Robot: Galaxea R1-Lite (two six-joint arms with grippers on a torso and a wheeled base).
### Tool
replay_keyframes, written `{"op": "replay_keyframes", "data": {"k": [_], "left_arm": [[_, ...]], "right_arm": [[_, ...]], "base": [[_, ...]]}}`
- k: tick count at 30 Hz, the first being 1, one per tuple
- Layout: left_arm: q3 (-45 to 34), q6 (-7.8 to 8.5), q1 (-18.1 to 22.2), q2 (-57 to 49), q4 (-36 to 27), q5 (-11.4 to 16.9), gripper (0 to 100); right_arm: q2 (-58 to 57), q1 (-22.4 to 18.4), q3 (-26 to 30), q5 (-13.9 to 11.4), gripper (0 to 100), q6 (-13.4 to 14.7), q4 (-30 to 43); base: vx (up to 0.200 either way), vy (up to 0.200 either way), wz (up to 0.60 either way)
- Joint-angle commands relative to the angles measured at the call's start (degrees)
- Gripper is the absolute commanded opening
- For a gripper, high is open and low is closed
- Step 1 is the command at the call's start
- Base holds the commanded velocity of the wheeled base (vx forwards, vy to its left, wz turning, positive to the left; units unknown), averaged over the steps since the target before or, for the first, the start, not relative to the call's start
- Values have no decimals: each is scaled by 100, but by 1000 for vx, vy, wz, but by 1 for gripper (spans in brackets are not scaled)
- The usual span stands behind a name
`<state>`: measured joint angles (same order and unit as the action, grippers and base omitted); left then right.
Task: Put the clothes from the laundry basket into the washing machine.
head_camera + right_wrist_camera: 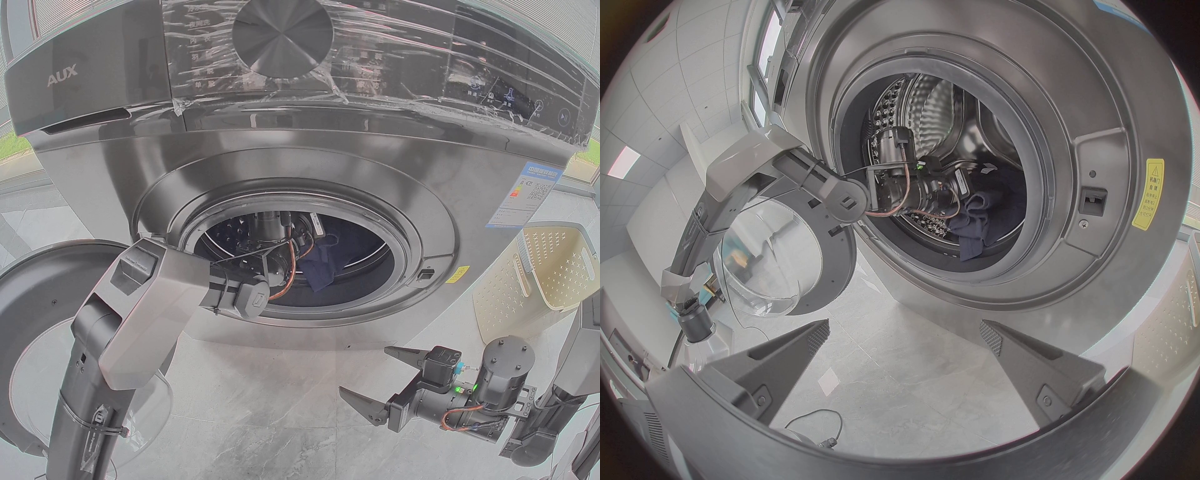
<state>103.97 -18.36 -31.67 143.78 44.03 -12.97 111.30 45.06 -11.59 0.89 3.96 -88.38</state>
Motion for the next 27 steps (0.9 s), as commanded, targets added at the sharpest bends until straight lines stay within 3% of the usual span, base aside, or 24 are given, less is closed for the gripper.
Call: {"op": "replay_keyframes", "data": {"k": [1, 10, 18, 19, 23, 27], "left_arm": [[949, 8, 117, 581, 123, -241, 0], [1062, 245, 302, 766, 281, -320, 0], [1062, 254, 355, 696, 281, -364, 0], [1062, 254, 328, 678, 273, -364, 100], [1028, 192, 170, 467, 176, -364, 100], [220, -10, -41, -122, -228, -355, 100]], "right_arm": [[15, 3, -1, -1, 100, -1, -4], [15, 12, -1, -10, 100, 8, -4], [32, 38, -1, -10, 100, 17, -4], [32, 38, -1, -10, 100, 17, -4], [94, 30, 8, -10, 100, 26, -4], [94, 30, 8, -10, 100, 26, -4]], "base": [[0, 0, 0], [0, 0, 0], [0, 0, 0], [0, 0, 0], [0, 0, 0], [0, 0, 0]]}}
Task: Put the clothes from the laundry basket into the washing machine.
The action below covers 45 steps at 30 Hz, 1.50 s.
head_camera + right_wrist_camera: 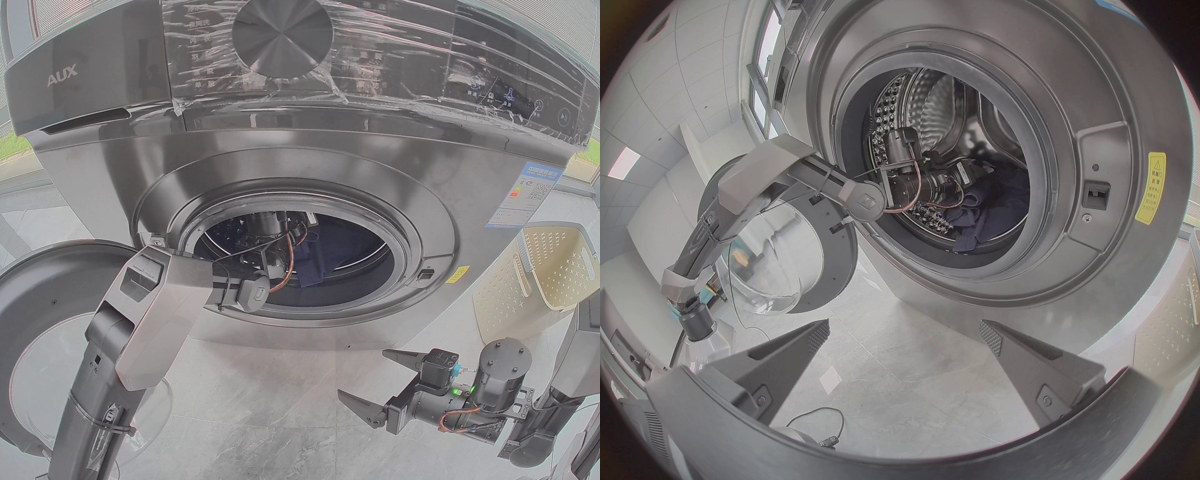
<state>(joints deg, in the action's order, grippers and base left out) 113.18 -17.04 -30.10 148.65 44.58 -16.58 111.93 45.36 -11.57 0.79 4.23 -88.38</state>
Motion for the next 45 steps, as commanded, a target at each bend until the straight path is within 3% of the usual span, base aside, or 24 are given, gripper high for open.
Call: {"op": "replay_keyframes", "data": {"k": [1, 3, 8, 12, 21, 22, 32, 34, 39, 45], "left_arm": [[-982, -159, -233, -768, -380, 50, 100], [-1245, -159, -260, -891, -485, 93, 100], [-2203, -133, -339, -1049, -608, 533, 100], [-2177, -124, -365, -811, -591, 550, 100], [-2036, 78, -304, -495, -424, 550, 100], [-2001, 78, -295, -478, -424, 550, 0], [-947, 8, -163, -196, -406, 427, 0], [-516, -106, -101, -20, -231, 322, 0], [99, -124, 22, 252, 33, 199, 0], [141, -115, 48, 278, 59, 199, 0]], "right_arm": [[30, -1, -3, 0, 100, -1, -4], [30, -1, 6, 0, 100, -1, -4], [30, 8, -3, 0, 100, -1, -4], [30, 8, 6, 0, 100, -1, -4], [30, 8, -3, 0, 100, -1, -4], [30, 8, -3, 0, 100, -1, -4], [30, 8, -38, 0, 100, -1, -12], [30, 8, -47, 0, 100, -1, -12], [30, 8, -74, 0, 100, 8, -12], [30, 8, -74, 0, 100, 8, -12]], "base": [[0, 0, 0], [0, 0, 0], [0, 0, 0], [0, 0, 0], [0, 0, 0], [0, 0, 0], [0, 0, 0], [0, 0, 0], [0, 0, 0], [0, 0, 0]]}}
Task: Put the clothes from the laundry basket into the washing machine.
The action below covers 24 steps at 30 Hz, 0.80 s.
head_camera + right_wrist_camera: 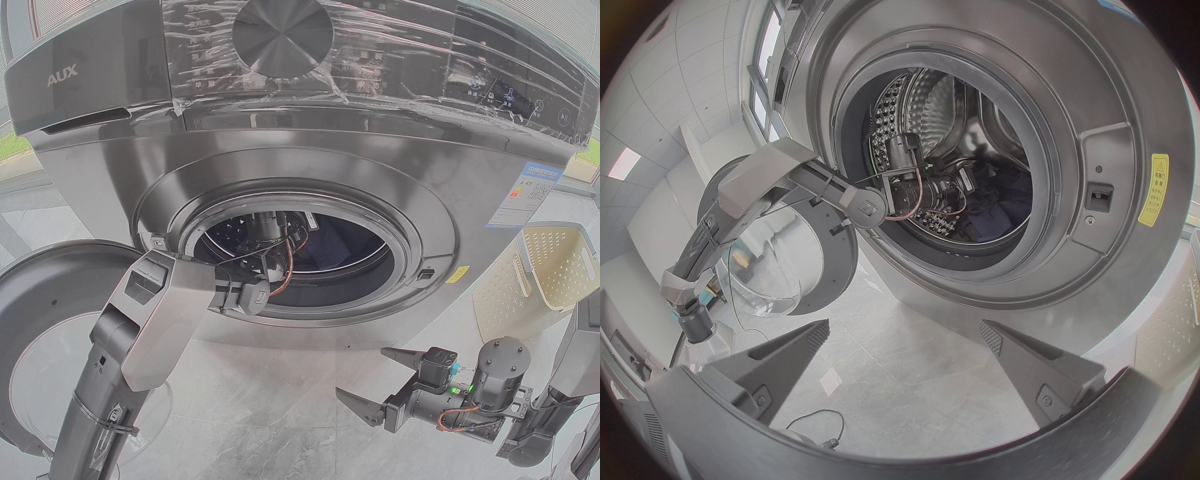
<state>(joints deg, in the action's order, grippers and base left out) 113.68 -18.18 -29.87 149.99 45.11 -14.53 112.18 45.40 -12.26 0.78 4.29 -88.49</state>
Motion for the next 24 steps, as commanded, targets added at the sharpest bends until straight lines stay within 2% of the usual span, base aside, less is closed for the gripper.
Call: {"op": "replay_keyframes", "data": {"k": [1, 3, 4, 17, 22, 24], "left_arm": [[91, -2, 25, 144, 16, -6, 0], [91, -2, 25, 135, 7, -6, 0], [91, -2, 16, 127, -2, -6, 100], [-329, 33, -221, -163, 33, -85, 100], [-786, 183, -467, -409, 288, -67, 100], [-918, 192, -564, -497, 367, -41, 100]], "right_arm": [[6, 4, -4, 1, 100, 2, -1], [6, 4, -4, 1, 100, 2, -1], [6, 4, -4, 1, 100, 2, -1], [-12, -13, 40, 1, 100, 2, 7], [-21, -5, 40, 1, 100, 2, 7], [-38, -5, 40, 1, 100, 2, 7]], "base": [[0, 0, 0], [0, 0, 0], [0, 0, 0], [0, 0, 0], [0, 0, 0], [0, 0, 0]]}}
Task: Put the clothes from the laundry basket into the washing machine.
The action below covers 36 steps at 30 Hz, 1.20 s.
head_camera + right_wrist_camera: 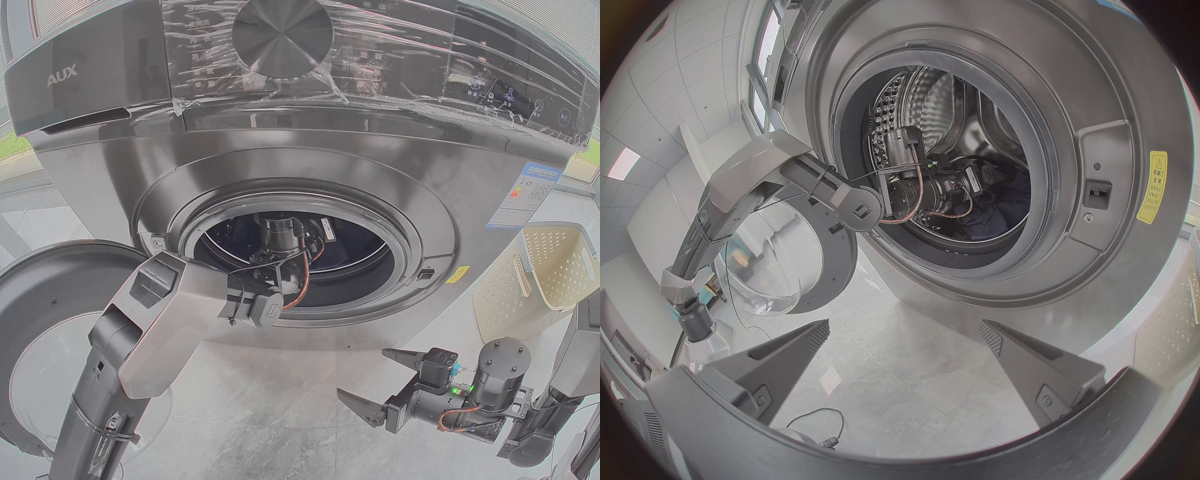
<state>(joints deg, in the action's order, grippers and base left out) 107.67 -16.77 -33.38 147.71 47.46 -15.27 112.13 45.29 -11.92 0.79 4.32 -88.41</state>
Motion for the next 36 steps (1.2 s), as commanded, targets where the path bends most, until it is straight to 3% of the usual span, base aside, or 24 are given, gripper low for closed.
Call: {"op": "replay_keyframes", "data": {"k": [1, 4, 5, 7, 11, 18, 22, 32, 33, 36], "left_arm": [[-352, 60, -231, -296, 150, 33, 100], [-563, 122, -310, -348, 255, 42, 100], [-651, 210, -327, -348, 290, 42, 100], [-897, 482, -327, -348, 369, 7, 100], [-1784, 1203, -310, -480, 1020, -2, 100], [-3032, 1774, -310, -1043, 2031, 86, 100], [-3735, 1853, -336, -1394, 2224, 139, 100], [-5115, 1748, -749, -1825, 2558, 200, 100], [-5476, 1607, -846, -1966, 2681, 209, 100], [-5977, 1502, -1004, -2203, 2857, 200, 100]], "right_arm": [[-33, 6, 15, 0, 100, -1, -1], [-42, 6, 15, 0, 100, -1, -1], [-42, 6, 23, 0, 100, -1, -1], [-51, 6, 32, 0, 100, -1, -1], [-51, -20, 41, 0, 100, 8, -1], [-68, -46, 50, 0, 100, -1, -1], [-104, -55, 58, 0, 100, -1, -1], [-271, -73, 208, 17, 100, 8, -1], [-411, -82, 305, 17, 100, 8, -1], [-622, -90, 419, 44, 100, 8, -1]], "base": [[0, 0, 0], [0, 0, 0], [0, 0, 0], [0, 0, 0], [0, 0, 0], [0, 0, 0], [0, 0, 0], [0, 0, 0], [0, 0, 0], [0, 0, 0]]}}
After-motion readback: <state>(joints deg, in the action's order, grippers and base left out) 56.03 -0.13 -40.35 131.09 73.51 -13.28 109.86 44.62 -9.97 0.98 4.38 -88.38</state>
